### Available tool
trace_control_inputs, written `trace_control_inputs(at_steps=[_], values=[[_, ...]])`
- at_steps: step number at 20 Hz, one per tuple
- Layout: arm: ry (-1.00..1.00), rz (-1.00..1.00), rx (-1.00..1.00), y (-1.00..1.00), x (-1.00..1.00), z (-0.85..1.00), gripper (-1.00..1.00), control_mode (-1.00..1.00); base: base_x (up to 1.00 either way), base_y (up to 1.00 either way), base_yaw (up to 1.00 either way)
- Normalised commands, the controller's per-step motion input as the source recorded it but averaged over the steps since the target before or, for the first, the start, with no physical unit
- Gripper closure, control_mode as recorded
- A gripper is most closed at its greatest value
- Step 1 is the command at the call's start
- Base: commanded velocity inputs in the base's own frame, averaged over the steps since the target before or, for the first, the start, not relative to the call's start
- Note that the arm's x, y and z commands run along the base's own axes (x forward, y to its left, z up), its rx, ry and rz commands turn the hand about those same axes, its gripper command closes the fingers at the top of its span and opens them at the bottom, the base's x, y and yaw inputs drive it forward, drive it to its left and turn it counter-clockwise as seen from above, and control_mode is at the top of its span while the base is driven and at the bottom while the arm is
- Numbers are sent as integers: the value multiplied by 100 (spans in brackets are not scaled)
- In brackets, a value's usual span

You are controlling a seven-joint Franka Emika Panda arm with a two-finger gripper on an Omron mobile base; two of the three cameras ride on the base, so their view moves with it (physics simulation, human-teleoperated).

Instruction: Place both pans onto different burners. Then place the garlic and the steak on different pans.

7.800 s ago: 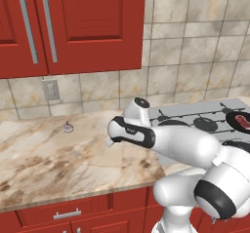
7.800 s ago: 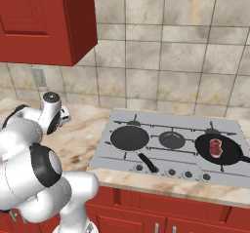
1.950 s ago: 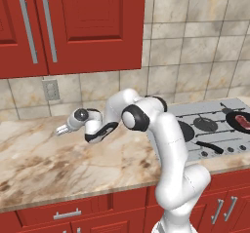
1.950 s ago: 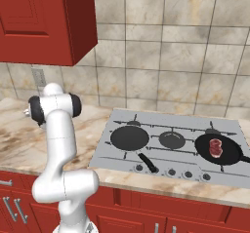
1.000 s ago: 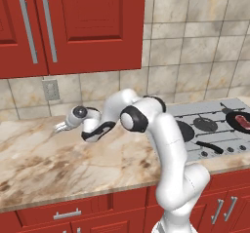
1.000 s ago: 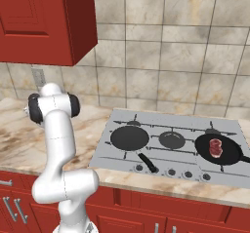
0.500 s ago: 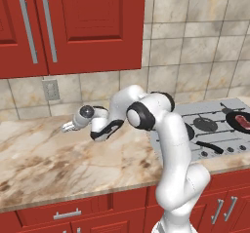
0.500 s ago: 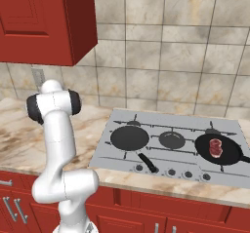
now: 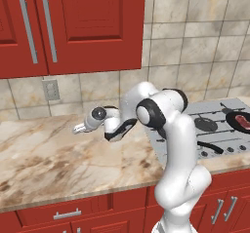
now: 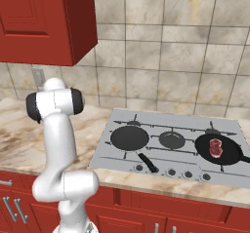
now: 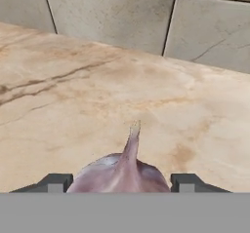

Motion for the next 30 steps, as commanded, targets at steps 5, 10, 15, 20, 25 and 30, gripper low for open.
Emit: trace_control_inputs(at_steps=[5, 10, 15, 20, 25, 30], values=[[0, -8, 0, -67, -28, 0, 100, -100, 0, 0, 0], [0, -10, 0, -65, -27, 0, 100, -100, 0, 0, 0], [0, -12, 0, -59, -27, 0, 100, -100, 0, 0, 0], [0, -13, 0, -56, -25, 0, 100, -100, 0, 0, 0], [0, -15, 0, -55, -16, 4, 100, -100, 0, 0, 0], [1, -13, 0, -44, 0, 23, 100, -100, 0, 0, 0]])
